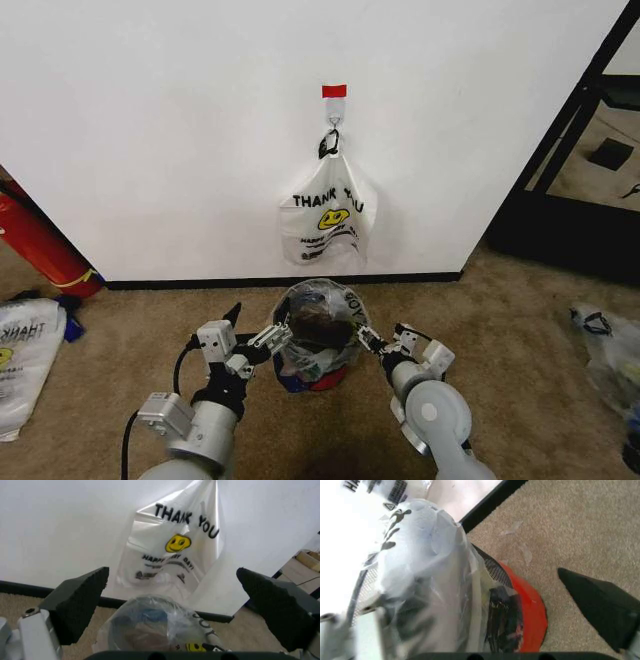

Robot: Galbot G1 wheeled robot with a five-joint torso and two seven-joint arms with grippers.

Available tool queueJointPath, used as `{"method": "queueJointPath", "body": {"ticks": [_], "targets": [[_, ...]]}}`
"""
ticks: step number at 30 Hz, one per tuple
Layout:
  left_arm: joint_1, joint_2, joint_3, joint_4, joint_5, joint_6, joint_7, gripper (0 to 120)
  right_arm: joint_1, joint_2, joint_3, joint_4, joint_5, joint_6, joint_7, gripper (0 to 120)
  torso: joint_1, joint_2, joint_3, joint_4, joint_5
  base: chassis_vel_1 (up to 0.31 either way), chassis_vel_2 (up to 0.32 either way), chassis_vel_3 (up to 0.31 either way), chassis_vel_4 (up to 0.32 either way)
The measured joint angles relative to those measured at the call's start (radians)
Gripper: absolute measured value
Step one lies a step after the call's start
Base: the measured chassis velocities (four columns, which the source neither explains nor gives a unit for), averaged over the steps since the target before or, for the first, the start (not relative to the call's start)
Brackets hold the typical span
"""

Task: Pick up the garbage bag from the wall and place it over the trash bin.

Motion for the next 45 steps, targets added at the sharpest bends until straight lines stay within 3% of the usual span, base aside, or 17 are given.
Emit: {"method": "queueJointPath", "body": {"ticks": [4, 19, 24, 26, 30, 38, 45], "targets": [[-0.001, 0.003, 0.001, 0.001, 0.001, 0.001, 0.001, 100, 0.009, -0.004, -0.005, -0.023, -0.039, 0.000, -0.008, 100, 0.000, 0.000, 0.000, 0.0001, 0.0000, 0.000, 0.000, 0.000, 0.000], [-0.020, 0.050, 0.121, 0.098, 0.122, -0.057, 0.085, 100, 0.029, 0.003, -0.030, -0.094, -0.140, 0.023, -0.090, 100, 0.000, 0.000, 0.000, 0.0002, 0.0000, 0.000, 0.000, 0.000, 0.000], [-0.126, 0.065, 0.235, 0.269, 0.184, -0.131, 0.138, 100, 0.019, 0.000, -0.024, -0.071, -0.121, 0.022, -0.089, 100, 0.000, 0.000, 0.000, 0.0001, 0.0000, 0.000, 0.000, 0.000, 0.000], [-0.139, 0.064, 0.245, 0.286, 0.190, -0.135, 0.141, 100, 0.018, 0.000, -0.024, -0.069, -0.120, 0.022, -0.088, 100, 0.000, 0.000, 0.000, 0.0000, 0.0000, 0.000, 0.000, 0.000, 0.000], [-0.232, 0.030, 0.311, 0.437, 0.276, -0.173, 0.155, 100, 0.008, -0.003, -0.013, -0.050, -0.103, 0.018, -0.082, 100, 0.000, 0.000, 0.000, -0.0001, -0.0001, 0.000, 0.000, 0.000, 0.000], [-0.266, -0.011, 0.315, 0.569, 0.334, -0.204, 0.152, 100, 0.000, -0.013, -0.020, -0.009, -0.072, 0.007, -0.073, 100, 0.000, 0.000, 0.000, 0.0002, 0.0000, 0.000, 0.000, 0.000, 0.000], [-0.270, -0.036, 0.313, 0.628, 0.344, -0.209, 0.145, 100, -0.014, -0.029, -0.019, 0.036, -0.034, -0.006, -0.061, 100, 0.000, 0.000, 0.000, 0.0001, 0.0001, 0.000, 0.000, 0.000, 0.000]]}}
